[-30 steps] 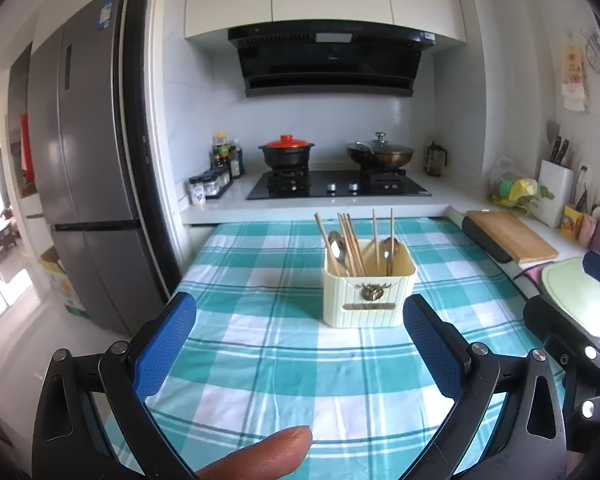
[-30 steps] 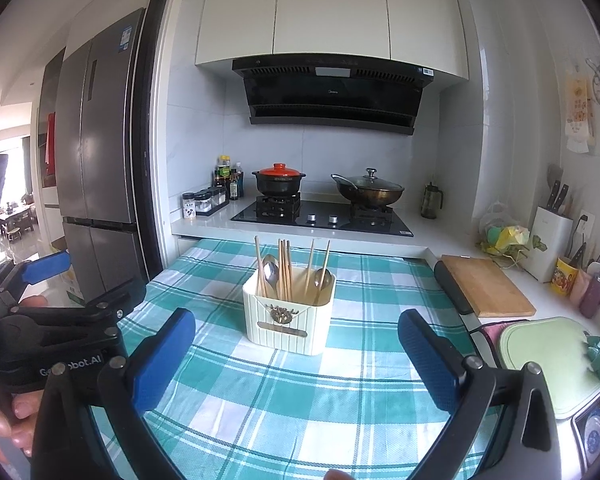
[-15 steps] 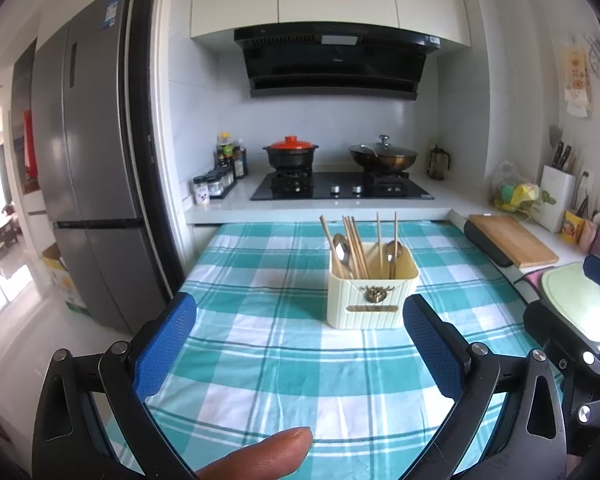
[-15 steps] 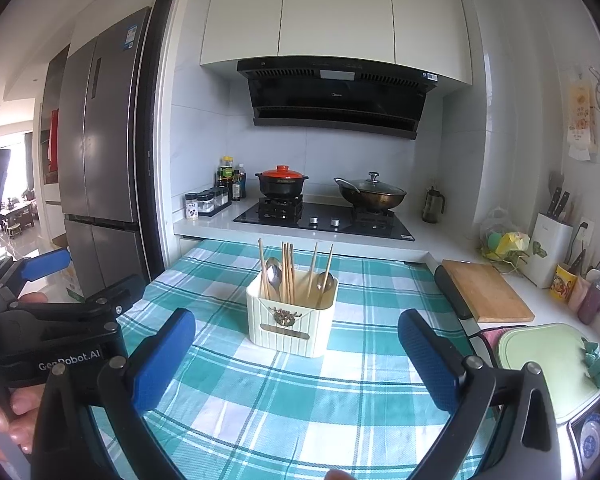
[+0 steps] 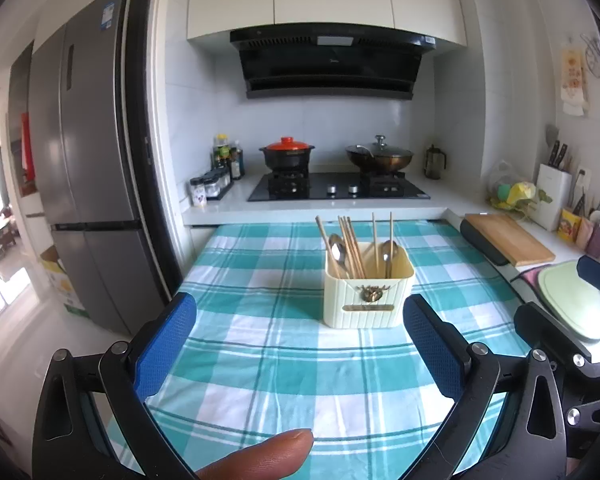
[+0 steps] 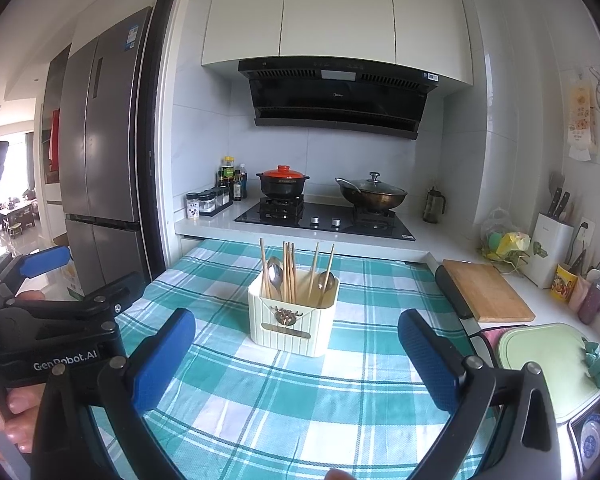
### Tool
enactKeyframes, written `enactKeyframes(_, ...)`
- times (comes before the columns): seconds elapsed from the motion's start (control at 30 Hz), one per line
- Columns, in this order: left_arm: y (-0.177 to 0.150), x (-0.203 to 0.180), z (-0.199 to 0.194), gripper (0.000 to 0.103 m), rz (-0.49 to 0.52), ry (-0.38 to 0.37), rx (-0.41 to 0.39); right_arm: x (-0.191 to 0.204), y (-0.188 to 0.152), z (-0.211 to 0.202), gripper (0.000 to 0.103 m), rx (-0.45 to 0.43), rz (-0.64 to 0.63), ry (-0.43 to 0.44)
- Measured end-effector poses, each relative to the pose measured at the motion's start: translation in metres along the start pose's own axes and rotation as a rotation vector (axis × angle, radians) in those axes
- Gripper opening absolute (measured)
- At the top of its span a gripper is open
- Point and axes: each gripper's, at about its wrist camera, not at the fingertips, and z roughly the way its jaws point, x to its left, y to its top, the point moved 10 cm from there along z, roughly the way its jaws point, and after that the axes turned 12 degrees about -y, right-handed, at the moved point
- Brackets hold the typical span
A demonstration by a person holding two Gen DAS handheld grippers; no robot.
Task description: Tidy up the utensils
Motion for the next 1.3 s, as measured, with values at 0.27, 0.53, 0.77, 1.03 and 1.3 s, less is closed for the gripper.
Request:
enactKeyframes(0.27,-0.001,-0.003,0.001,0.103,-0.005,-0.003,0.008,-0.002,-0.001,0.000,0.103,0.003,0.001,0.000)
enactKeyframes(0.53,-0.002,-0.006,0.002,0.103,-0.007,-0.007,0.012,-0.002,-0.002,0.000,0.103,0.005,0.000,0.002)
enactKeyframes(0.77,-0.003,-0.007,0.001,0.103,-0.009,-0.009,0.012,-0.003,-0.002,0.000,0.103,0.004,-0.002,0.004)
enactKeyframes(1.03,-0.002,-0.007,0.001,0.103,-0.010,-0.011,0.013,-0.003,-0.003,0.000,0.103,0.005,-0.003,0.003)
enactKeyframes(1.3,-0.003,-0.010,0.000,0.103,-0.012,-0.018,0.015,-0.005,-0.006,0.001,0.103,0.009,-0.004,0.003)
